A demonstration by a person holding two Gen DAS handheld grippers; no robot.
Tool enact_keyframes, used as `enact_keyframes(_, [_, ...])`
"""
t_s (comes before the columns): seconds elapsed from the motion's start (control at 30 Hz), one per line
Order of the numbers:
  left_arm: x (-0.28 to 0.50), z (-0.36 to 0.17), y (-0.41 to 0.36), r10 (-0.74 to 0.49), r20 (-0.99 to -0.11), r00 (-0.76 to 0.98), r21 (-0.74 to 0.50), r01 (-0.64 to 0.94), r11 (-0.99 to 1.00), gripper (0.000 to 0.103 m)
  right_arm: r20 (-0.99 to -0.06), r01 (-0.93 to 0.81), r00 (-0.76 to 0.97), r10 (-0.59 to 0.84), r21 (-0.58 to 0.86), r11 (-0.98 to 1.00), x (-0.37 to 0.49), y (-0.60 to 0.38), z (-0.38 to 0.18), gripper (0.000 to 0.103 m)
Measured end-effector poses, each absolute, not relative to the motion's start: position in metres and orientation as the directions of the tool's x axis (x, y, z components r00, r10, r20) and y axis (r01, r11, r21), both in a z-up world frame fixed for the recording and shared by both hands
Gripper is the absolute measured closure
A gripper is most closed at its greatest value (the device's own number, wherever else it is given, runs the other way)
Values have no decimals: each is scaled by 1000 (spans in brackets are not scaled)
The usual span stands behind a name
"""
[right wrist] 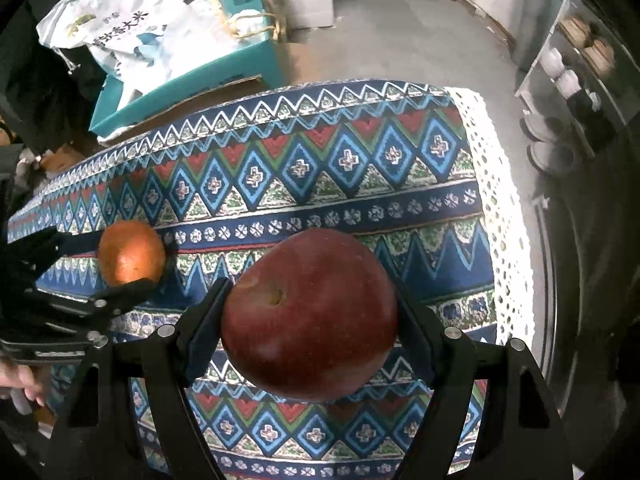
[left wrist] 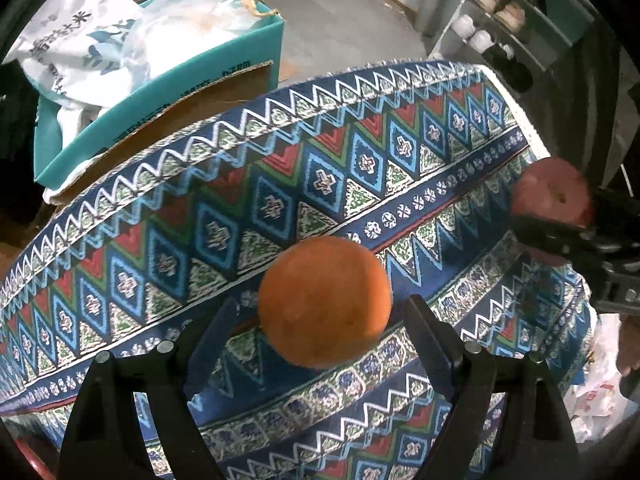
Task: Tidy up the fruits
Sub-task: 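Close the left tool on the orange and lift it while the right tool lifts the apple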
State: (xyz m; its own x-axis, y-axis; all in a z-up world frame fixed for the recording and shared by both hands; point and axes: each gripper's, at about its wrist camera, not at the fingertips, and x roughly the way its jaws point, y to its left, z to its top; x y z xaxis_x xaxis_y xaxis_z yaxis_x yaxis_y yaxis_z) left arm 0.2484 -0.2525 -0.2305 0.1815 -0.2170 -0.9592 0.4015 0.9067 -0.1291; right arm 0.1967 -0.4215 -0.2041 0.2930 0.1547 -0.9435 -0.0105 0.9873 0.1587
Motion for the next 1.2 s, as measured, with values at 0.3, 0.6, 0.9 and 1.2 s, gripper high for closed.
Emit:
enact_keyframes(0.3, [242, -239, -272, -138, -959, 247, -22, 420, 907, 36, -939, -28, 305, 156, 155, 988, 196, -412, -203, 25])
enact_keyframes(0.6, [229, -226, -251, -162, -950, 269, -38, 415, 909, 37, -936, -85, 322, 141, 119, 989, 195, -392, -196, 25])
enact_keyframes(0.9, [208, -191, -217, -181, -934, 308, -47, 397, 916, 37, -917, -132, 370, 148, 106, 986, 185, -375, -167, 25])
enact_keyframes(1.2, [185, -154, -195, -189, -918, 348, -34, 406, 913, 37, -894, -176, 419, 162, 95, 980, 167, -353, -130, 25])
